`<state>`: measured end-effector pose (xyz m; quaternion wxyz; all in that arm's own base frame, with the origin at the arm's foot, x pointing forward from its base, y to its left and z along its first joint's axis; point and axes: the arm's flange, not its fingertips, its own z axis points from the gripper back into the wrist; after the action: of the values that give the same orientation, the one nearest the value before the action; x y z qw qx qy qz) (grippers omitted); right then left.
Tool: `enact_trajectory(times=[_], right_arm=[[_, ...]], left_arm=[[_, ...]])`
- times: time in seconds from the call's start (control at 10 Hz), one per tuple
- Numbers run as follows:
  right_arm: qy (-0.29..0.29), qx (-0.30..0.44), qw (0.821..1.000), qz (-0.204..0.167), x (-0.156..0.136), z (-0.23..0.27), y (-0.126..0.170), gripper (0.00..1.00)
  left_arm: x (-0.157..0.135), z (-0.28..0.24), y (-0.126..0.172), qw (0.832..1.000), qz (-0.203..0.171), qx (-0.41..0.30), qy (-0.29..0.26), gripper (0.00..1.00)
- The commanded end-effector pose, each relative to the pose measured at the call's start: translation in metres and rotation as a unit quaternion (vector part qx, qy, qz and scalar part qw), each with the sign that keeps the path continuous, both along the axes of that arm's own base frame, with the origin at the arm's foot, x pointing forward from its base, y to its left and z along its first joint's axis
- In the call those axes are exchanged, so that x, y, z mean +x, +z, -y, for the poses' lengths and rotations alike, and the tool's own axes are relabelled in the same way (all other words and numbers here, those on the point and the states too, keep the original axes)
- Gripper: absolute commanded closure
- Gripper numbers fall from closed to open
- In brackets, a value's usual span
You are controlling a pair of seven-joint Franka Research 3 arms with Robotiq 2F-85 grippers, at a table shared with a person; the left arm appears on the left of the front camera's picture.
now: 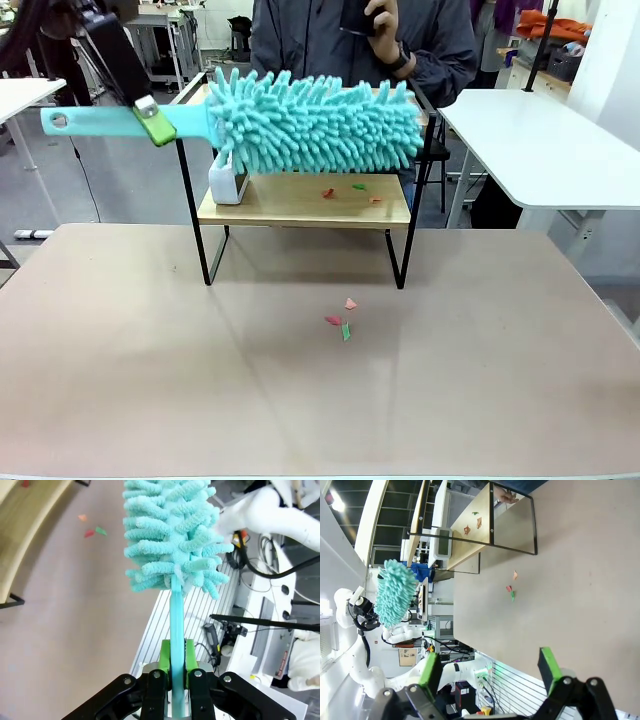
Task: Clean the shelf.
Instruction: Clean the specific tier of the Shelf with the Duster once objects are removed.
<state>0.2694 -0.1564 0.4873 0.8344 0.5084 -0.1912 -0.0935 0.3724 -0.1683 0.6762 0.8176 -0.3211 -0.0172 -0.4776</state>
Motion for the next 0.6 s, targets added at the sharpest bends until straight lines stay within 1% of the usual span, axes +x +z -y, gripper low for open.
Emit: enact_trajectory(times=[0.0,0.1,0.2,0.3,0.4,0.5], right_arm=[[0.004,0.003,1.0,0.016,0.001,-0.001,-0.001,0.0],[0.004,0.003,1.0,0.016,0.001,-0.001,-0.001,0.0],[0.004,0.003,1.0,0.016,0.001,-0.001,-0.001,0.0],[0.004,0.003,1.0,0.016,0.001,-0.001,-0.001,0.0],[0.004,0.003,1.0,0.016,0.001,-0.001,-0.001,0.0],[0.004,0.003,1.0,0.016,0.001,-0.001,-0.001,0.0]], left_arm=[[0.007,-0.061,0.034,0.996,-0.02,-0.077,0.03,0.88],[0.008,-0.108,0.042,0.99,-0.044,-0.126,0.043,0.88],[0.004,-0.155,0.036,0.986,-0.042,-0.147,0.068,0.88],[-0.002,-0.198,0.023,0.977,-0.048,-0.185,0.099,0.88],[-0.008,-0.239,0.004,0.955,-0.062,-0.229,0.178,0.88],[-0.009,-0.266,-0.015,0.928,-0.091,-0.265,0.245,0.88]])
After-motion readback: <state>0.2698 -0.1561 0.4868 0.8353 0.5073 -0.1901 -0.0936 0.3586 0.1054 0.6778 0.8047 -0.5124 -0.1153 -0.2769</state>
